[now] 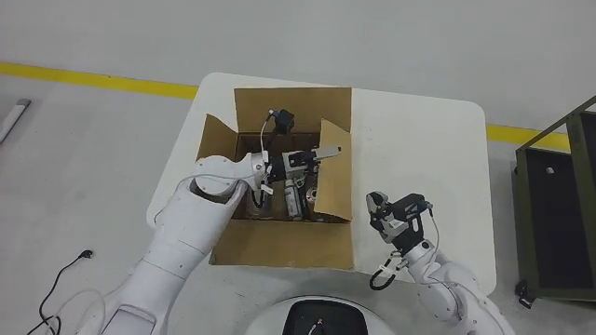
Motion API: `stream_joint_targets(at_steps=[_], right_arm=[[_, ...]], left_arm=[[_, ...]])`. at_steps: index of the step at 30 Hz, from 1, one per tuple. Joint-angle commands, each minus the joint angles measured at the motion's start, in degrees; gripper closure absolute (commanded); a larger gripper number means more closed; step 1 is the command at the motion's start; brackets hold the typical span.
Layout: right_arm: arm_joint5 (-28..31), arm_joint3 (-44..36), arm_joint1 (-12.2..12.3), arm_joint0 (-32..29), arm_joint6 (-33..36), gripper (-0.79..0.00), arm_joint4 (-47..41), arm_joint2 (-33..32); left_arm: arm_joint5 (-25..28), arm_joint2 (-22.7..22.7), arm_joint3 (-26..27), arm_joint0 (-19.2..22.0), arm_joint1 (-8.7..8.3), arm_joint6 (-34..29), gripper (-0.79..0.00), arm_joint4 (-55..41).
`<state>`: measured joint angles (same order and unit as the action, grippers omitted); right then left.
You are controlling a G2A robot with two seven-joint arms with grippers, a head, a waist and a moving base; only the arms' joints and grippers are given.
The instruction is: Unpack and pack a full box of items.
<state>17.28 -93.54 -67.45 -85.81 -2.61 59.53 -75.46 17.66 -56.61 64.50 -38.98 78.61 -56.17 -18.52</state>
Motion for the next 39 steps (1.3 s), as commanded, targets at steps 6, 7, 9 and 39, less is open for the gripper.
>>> stream_joint_targets(at_steps=[6, 7, 9, 39], right_arm=[[-4.7, 1.0, -0.4, 1.0, -1.6, 0.0, 1.2, -0.1], [-6.1, 0.4, -0.2, 0.5, -1.7, 0.0, 0.9, -1.6], [-7.8, -1.2, 0.1, -0.9, -1.4, 0.0, -0.1, -4.9], [-6.2, -9.2, 0.1, -1.9, 21.1, -0.388, -42.3, -16.0]], left_arm=[[0.7, 5.4, 0.0, 2.9, 1.93, -0.1, -0.785, -0.9], [0.7, 6.4, -0.3, 3.2, 2.33, -0.2, -0.785, -1.3], [1.3, 8.5, -1.3, 4.3, 3.06, -0.1, -0.785, -0.1], [0.1, 16.1, -11.2, 8.9, 7.69, 7.0, -0.785, 11.8]])
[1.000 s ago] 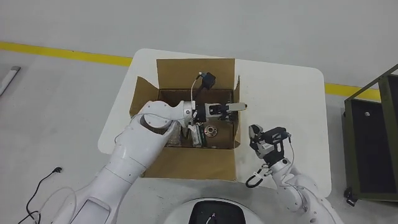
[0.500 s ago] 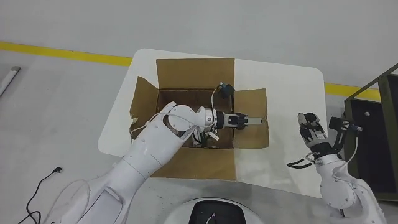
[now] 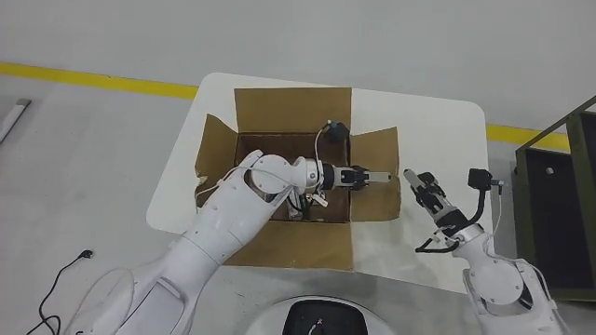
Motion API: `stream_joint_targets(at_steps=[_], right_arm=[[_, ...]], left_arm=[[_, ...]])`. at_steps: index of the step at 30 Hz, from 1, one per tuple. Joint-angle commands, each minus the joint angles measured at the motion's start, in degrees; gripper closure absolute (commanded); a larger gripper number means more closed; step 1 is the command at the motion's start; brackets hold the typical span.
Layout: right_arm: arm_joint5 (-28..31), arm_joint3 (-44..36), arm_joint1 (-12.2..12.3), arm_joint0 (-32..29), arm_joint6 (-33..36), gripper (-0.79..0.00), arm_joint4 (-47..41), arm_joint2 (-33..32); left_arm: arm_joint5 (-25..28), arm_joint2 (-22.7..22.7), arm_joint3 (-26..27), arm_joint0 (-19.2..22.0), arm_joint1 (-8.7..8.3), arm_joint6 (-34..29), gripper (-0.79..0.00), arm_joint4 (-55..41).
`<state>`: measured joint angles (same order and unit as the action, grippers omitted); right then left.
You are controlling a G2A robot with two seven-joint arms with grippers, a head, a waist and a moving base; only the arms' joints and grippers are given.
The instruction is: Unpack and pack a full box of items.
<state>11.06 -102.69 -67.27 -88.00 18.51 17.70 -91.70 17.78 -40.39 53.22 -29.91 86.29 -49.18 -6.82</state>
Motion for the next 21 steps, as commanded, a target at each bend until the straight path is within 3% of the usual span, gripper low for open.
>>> stream_joint_targets(at_steps=[1, 12, 17, 21], right_arm=[[-0.1, -0.1, 0.0, 0.5, -0.1, -0.388, -0.6, 0.3], [0.1, -1.1, -0.2, 1.5, 0.8, -0.342, -2.4, 1.9], [0.6, -1.1, -0.1, 1.7, 1.6, -0.317, 0.7, 3.2], [0.0, -0.3, -0.3, 1.8, 0.9, -0.234, 1.0, 4.9]], left_arm=[[0.0, -0.2, 0.2, -0.2, 0.02, -0.1, -0.785, 0.2], [-0.1, -0.8, 1.1, -0.9, 0.25, -1.1, -0.785, 0.6], [0.0, -1.1, 1.1, -1.0, 0.37, -1.3, -0.785, 0.9], [0.1, -1.4, 1.1, -1.1, 0.48, -1.4, -0.785, 0.9]])
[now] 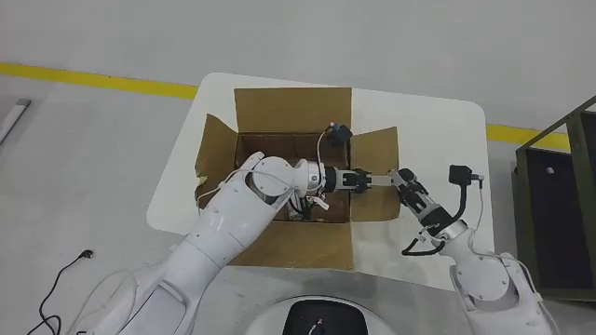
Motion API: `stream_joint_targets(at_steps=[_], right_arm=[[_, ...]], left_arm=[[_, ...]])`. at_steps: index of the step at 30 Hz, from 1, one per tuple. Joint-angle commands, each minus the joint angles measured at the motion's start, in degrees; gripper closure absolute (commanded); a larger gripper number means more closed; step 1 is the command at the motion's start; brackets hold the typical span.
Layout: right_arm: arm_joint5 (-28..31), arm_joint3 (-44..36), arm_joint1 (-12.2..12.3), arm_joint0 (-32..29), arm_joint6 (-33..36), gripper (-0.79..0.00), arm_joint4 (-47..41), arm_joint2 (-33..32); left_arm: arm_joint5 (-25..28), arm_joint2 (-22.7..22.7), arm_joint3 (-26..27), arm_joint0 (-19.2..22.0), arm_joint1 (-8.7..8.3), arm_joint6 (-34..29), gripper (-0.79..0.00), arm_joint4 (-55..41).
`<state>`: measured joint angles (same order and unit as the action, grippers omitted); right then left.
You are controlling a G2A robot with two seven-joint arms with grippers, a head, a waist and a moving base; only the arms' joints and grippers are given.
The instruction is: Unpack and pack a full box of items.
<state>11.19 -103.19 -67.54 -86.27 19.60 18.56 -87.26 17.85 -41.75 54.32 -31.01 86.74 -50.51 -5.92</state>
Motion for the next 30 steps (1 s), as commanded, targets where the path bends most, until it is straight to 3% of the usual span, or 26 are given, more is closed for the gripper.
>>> stream_joint_targets(at_steps=[1, 2, 3, 11, 16, 24, 26, 27, 30], right_arm=[[-0.3, 0.5, -0.1, 0.1, -0.4, -0.154, 0.1, 0.7], [-0.5, 0.7, -0.1, 0.2, -0.6, -0.025, 0.3, 0.9], [-0.6, 0.9, -0.2, 0.2, -0.8, 0.0, 0.2, 1.1], [-2.2, 1.3, -0.6, -0.5, -4.2, 0.0, -4.4, 1.0], [-2.8, 0.0, -0.7, -2.0, -6.5, 0.0, -4.9, 0.7], [-2.3, -2.6, -0.7, -5.1, -8.8, 0.0, -1.8, -0.4], [-2.1, -3.1, -0.7, -5.7, -9.4, -0.157, -1.3, -0.6], [-2.3, -3.4, -0.7, -5.8, -10.6, -0.292, -1.4, -1.0], [-1.5, -4.9, -0.7, -6.0, -12.7, -0.36, 1.2, -2.0]], left_arm=[[0.0, -0.1, 0.0, 0.0, 0.05, -0.1, -0.785, 0.0], [0.0, -0.3, -0.1, 0.0, 0.07, -0.1, -0.785, 0.1], [0.0, -0.4, -0.1, 0.0, 0.09, -0.1, -0.785, 0.0], [0.4, -3.4, 1.4, 0.4, -0.97, -0.6, -0.785, 2.3], [-1.8, -7.1, 7.5, 0.1, -4.2, -3.3, -0.785, 17.2], [-11.9, -16.1, 24.2, -9.1, -9.44, -11.2, -0.785, 32.4], [-13.3, -16.9, 27.3, -10.6, -10.25, -13.0, -0.785, 36.9], [-14.1, -17.2, 28.4, -11.2, -10.59, -13.6, -0.785, 39.3], [-14.7, -17.5, 29.7, -11.9, -10.93, -14.3, -0.785, 41.2]])
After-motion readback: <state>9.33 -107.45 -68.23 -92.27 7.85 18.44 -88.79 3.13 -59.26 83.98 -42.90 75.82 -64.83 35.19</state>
